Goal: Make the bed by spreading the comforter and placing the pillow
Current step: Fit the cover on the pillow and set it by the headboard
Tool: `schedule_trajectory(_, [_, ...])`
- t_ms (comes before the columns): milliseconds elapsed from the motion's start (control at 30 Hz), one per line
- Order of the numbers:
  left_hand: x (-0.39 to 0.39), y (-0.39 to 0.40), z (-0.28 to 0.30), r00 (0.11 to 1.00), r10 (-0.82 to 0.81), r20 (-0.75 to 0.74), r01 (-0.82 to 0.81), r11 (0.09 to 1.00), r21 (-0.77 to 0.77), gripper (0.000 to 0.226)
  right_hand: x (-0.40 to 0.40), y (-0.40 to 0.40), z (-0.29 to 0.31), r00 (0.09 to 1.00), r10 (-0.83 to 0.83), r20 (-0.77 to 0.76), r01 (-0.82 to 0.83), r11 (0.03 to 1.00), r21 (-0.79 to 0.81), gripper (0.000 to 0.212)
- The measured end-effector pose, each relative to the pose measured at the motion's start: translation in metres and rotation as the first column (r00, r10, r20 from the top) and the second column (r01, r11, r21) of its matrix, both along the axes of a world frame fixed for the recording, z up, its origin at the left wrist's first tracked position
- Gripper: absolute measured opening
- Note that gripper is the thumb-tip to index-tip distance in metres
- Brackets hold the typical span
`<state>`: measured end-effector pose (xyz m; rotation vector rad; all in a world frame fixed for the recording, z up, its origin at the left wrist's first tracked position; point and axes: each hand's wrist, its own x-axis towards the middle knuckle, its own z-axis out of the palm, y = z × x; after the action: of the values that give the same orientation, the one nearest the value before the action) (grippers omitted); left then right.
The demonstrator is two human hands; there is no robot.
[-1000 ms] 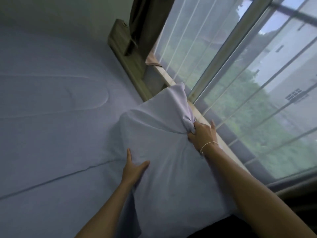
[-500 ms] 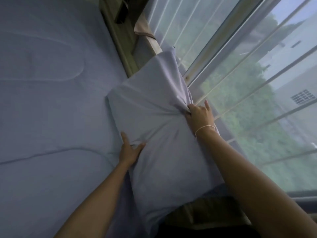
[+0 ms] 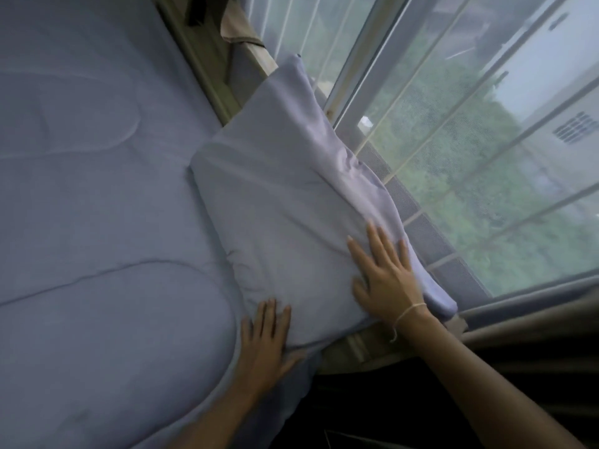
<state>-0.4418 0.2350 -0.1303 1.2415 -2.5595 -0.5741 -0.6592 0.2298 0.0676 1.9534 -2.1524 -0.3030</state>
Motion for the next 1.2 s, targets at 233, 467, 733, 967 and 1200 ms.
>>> schedule_trajectory(233, [-0.002, -0.007, 0.003, 0.995, -0.096, -0.026, 0.087, 0.965, -0.248, 0.019, -0.012, 0.050, 0.010, 0.985, -0.147, 0.088, 0.147, 0.989, -0.001, 0.085])
schedule_trajectory(467, [0.009, -0.019, -0.001, 0.935, -0.353, -0.039, 0.316, 0.878, -0.358, 0.015, -0.022, 0.070, 0.032, 0.911, -0.331, 0.247, 0.328, 0.943, 0.054, 0.089])
schedule_trajectory(733, [-0.073, -0.176, 0.177, 0.924, -0.083, -0.374, -0.029, 0.958, -0.285, 0.046, -0.008, -0.030, 0.068, 0.807, -0.221, 0.548, 0.421, 0.865, -0.272, 0.048])
schedule_trajectory(967, [-0.144, -0.306, 0.217, 0.958, -0.090, 0.274, 0.113, 0.991, -0.069, 0.050, -0.028, -0.088, 0.004, 0.789, -0.372, 0.490, 0.458, 0.886, -0.065, 0.059])
schedule_trajectory(1200, [-0.140, -0.350, 0.201, 0.999, 0.048, 0.021, -0.047, 0.998, -0.033, 0.056, -0.051, -0.025, 0.015, 0.731, -0.506, 0.458, 0.620, 0.772, -0.137, 0.072])
